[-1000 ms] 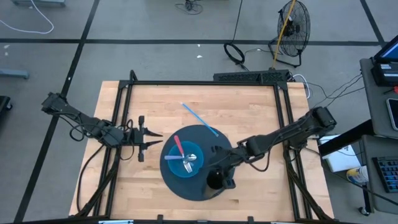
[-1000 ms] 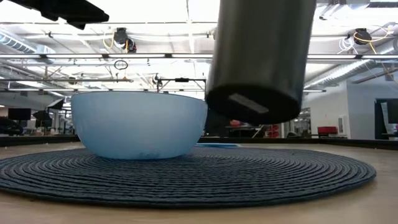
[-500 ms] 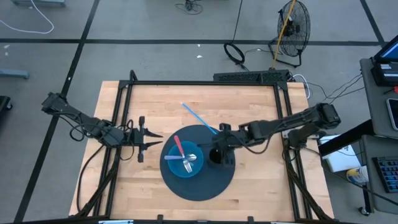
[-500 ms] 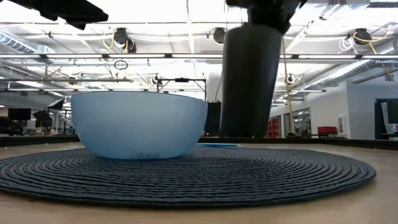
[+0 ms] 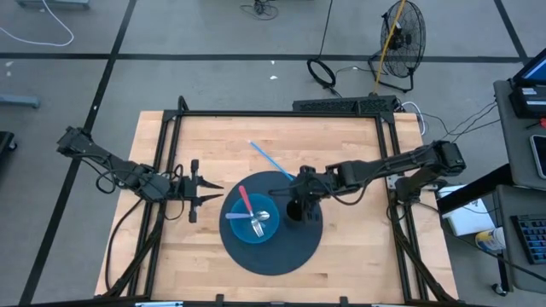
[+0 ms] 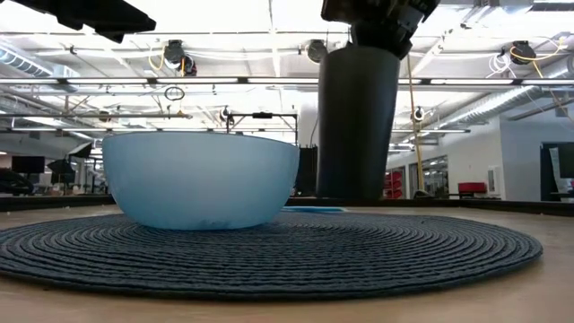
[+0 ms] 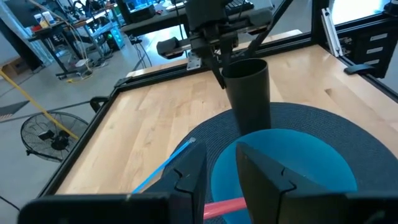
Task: Pick & Place Utensil
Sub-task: Put the black cup to the right of the blue bowl on the blue mat, then put the blue straw into the black cup on the blue mat
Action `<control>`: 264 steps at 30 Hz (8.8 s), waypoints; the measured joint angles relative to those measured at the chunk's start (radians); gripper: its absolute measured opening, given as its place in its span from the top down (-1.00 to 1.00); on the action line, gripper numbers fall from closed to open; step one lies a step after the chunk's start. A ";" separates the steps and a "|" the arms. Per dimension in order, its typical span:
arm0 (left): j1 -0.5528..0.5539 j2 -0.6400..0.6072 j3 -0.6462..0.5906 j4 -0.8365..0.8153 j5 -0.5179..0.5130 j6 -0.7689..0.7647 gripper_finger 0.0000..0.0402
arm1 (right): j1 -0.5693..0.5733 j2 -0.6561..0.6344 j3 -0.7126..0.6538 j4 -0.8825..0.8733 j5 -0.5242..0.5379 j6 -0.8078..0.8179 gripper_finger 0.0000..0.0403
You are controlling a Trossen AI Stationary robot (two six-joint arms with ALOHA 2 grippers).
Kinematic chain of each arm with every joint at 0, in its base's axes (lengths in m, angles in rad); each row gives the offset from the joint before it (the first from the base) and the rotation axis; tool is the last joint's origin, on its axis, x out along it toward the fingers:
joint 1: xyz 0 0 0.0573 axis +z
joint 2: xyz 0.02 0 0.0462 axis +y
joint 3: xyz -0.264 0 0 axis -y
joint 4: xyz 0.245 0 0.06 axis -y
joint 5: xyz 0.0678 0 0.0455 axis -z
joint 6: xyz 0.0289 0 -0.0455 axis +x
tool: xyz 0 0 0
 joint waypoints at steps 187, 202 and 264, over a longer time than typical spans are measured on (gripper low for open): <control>0.009 0.000 0.000 -0.169 -0.117 -0.105 0.54 | -0.469 0.644 0.517 -0.335 -0.050 -0.217 0.99; 0.010 0.000 0.000 -0.162 -0.117 -0.109 0.54 | -0.457 0.354 0.520 -0.321 -0.021 -0.209 1.00; 0.009 0.000 0.000 0.100 -0.116 -0.081 0.54 | 0.098 -0.276 -0.805 1.779 -0.014 -0.068 1.00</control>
